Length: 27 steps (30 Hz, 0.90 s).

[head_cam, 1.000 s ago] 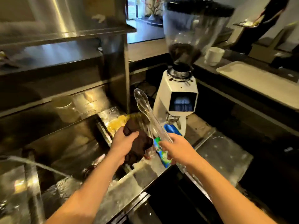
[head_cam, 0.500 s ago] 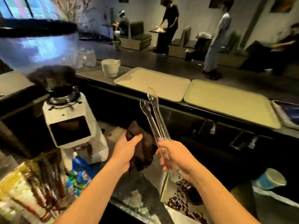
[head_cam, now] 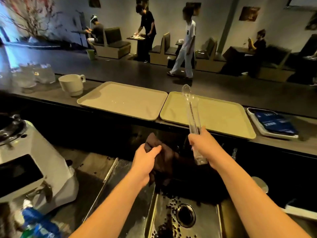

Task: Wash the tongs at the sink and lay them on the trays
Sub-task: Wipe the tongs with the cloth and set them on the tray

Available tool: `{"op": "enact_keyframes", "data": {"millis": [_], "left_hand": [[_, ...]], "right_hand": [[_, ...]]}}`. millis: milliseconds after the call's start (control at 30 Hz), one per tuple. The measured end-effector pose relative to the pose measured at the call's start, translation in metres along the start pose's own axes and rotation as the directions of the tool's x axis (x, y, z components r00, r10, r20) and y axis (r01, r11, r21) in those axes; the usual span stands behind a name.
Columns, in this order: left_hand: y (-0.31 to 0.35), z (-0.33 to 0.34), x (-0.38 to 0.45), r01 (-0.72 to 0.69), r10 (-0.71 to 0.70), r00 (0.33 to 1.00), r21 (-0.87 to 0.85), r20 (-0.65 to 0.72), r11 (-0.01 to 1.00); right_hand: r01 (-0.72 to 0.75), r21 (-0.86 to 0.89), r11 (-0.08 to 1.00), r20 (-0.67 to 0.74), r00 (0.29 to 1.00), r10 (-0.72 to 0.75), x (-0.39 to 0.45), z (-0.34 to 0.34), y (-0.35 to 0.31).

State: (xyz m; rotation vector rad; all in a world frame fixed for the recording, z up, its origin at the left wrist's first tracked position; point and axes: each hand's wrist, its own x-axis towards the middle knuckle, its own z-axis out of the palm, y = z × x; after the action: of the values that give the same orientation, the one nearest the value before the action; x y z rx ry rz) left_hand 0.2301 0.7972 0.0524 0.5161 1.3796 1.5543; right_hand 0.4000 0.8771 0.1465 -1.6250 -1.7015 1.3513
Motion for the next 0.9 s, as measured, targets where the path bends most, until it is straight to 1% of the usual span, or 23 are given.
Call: {"op": "enact_keyframes", "data": {"millis": [67, 167, 233, 333, 367, 433, 500, 533, 667, 767, 833, 900], "left_hand": [[0.0, 0.005, 0.003, 0.003, -0.003, 1.0, 0.021, 0.008, 1.0], [-0.001, 0.005, 0.006, 0.0, -0.001, 1.0, 0.044, 0.015, 0.999], [0.0, 0.002, 0.009, -0.001, 0.001, 1.0, 0.046, 0.014, 0.999], [0.002, 0.0, 0.011, 0.004, -0.004, 1.0, 0.039, 0.005, 0.999], [0.003, -0.001, 0.011, 0.003, -0.003, 1.0, 0.038, 0.003, 0.999], [0.005, 0.0, 0.012, 0.003, -0.004, 1.0, 0.036, 0.003, 0.999], [0.008, 0.002, 0.013, 0.004, -0.004, 1.0, 0.033, 0.002, 0.999], [0.009, 0.001, 0.014, 0.002, -0.002, 1.0, 0.028, -0.001, 1.0], [0.014, 0.003, 0.017, 0.002, -0.002, 1.0, 0.028, -0.003, 1.0], [0.019, 0.001, 0.02, 0.005, -0.005, 1.0, 0.03, -0.021, 1.0], [0.02, 0.0, 0.021, 0.004, -0.004, 1.0, 0.026, -0.026, 1.0], [0.02, -0.001, 0.019, 0.008, -0.007, 1.0, 0.019, -0.026, 1.0]], "right_hand": [[-0.006, -0.174, 0.985, -0.046, 0.999, -0.002, 0.015, -0.007, -0.009], [-0.039, -0.294, 0.955, -0.074, 0.997, 0.018, 0.032, -0.005, -0.017], [-0.053, -0.404, 0.913, -0.097, 0.995, 0.015, 0.039, 0.001, -0.022], [0.006, -0.61, 0.792, -0.152, 0.981, -0.124, 0.049, 0.009, -0.031], [0.017, -0.659, 0.752, -0.162, 0.973, -0.164, 0.052, 0.012, -0.034], [-0.006, -0.719, 0.695, -0.197, 0.961, -0.195, 0.059, 0.016, -0.041], [-0.034, -0.745, 0.666, -0.219, 0.956, -0.196, 0.067, 0.021, -0.046], [-0.033, -0.742, 0.67, -0.221, 0.955, -0.198, 0.073, 0.025, -0.048], [-0.022, -0.645, 0.764, -0.238, 0.955, -0.174, 0.088, 0.033, -0.051], [-0.005, -0.59, 0.807, -0.247, 0.953, -0.175, 0.092, 0.036, -0.051], [0.017, -0.588, 0.808, -0.233, 0.954, -0.19, 0.091, 0.035, -0.051], [0.014, -0.624, 0.781, -0.246, 0.946, -0.213, 0.084, 0.031, -0.05]]}}
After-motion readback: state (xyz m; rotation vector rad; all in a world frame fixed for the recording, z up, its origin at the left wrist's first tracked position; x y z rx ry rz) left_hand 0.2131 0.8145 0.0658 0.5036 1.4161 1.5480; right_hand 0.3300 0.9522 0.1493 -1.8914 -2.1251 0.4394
